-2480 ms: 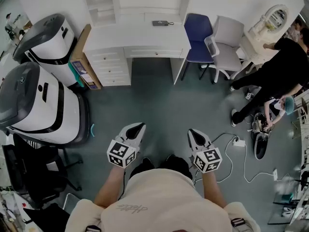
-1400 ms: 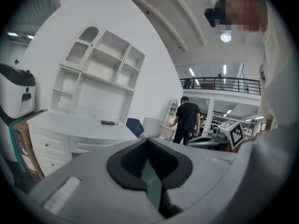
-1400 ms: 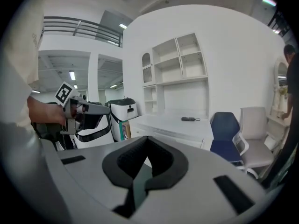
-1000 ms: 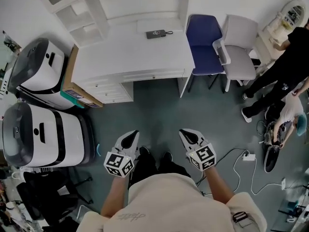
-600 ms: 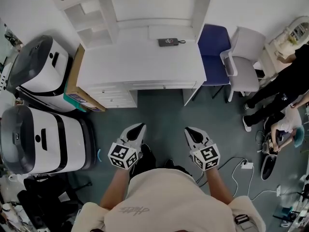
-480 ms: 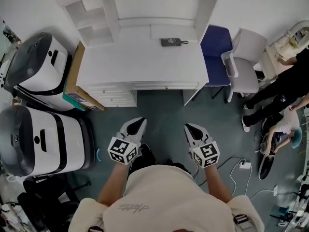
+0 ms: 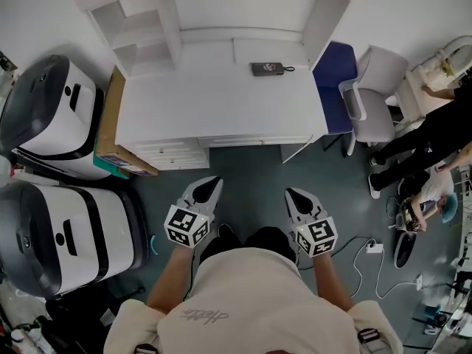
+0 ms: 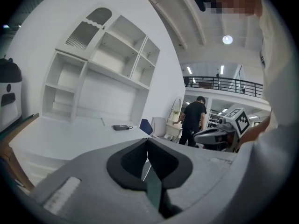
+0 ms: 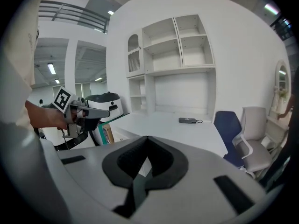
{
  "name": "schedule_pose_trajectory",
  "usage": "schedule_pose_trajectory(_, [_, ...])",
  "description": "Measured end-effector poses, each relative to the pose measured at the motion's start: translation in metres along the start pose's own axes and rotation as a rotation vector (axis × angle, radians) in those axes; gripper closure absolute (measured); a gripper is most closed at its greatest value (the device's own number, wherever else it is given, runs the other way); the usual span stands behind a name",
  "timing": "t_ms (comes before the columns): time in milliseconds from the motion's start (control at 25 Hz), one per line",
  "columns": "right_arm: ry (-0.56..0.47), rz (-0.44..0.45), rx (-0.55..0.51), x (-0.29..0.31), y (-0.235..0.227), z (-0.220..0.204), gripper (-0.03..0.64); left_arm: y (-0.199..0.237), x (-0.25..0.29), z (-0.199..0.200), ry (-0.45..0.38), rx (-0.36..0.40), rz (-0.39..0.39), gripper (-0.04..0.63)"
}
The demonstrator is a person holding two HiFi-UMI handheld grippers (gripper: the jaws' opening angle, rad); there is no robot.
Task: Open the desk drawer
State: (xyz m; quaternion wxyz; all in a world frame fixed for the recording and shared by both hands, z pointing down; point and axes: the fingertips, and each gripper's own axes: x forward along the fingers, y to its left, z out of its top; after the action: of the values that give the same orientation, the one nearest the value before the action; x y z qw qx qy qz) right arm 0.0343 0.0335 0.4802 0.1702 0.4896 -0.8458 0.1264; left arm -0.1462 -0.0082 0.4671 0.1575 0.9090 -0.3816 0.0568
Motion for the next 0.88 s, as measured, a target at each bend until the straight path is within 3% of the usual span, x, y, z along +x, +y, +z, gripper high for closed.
schedule_pose_trajectory(320, [0.053, 0.041, -0.023, 0.049, -0.021, -0.005, 0.621, 0.029, 0.036, -0.009, 0.034, -0.039, 0.025, 0.58])
schedule_pose_trajectory(520, [0.089, 0.057, 0.004, 0.087, -0.069, -0.016, 0.621, 0.045, 0.076, 0.0, 0.058, -0.04, 0.067, 0.58])
schedule_pose_trajectory(880, [0.075, 0.126, -0.045, 0.168, -0.141, 0.005, 0.621, 0.073, 0.165, 0.036, 0.062, 0.009, 0.102, 0.58])
